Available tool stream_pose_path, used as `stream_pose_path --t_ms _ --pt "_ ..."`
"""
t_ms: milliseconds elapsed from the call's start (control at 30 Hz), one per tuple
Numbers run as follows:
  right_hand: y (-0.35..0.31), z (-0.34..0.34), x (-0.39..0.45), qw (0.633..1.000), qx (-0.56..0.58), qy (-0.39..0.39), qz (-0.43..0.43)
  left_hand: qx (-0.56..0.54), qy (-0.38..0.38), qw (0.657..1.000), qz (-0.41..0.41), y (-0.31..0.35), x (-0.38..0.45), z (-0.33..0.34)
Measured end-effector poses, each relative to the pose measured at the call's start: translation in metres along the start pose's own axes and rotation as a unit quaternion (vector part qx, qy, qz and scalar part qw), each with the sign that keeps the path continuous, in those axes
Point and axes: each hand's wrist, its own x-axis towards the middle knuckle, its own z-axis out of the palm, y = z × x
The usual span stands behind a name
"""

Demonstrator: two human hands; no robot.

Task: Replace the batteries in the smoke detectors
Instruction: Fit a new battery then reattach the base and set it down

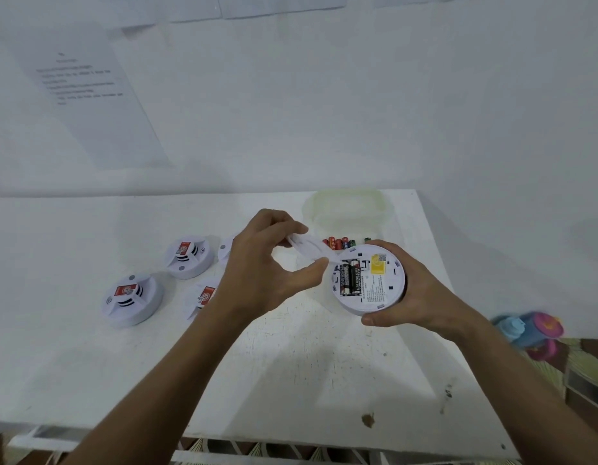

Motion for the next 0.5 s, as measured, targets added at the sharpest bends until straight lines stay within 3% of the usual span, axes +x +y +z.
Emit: stream_pose_path --t_ms 200,333,500 --pt "0.0 0.0 0.003 1.0 0.015 -0.008 -0.007 -0.229 -0.058 0.97 -0.058 0.009 -0.007 0.022" --pt "-0.002 -0.003 0.003 1.0 0.017 -0.006 -0.012 -0.167 -0.099 0.979 -0.06 0.003 -0.008 0.029" --pt "-0.003 -0.003 0.005 1.0 -0.012 -0.008 -0.012 -0.039 -0.204 0.978 -0.024 0.006 0.003 0.023"
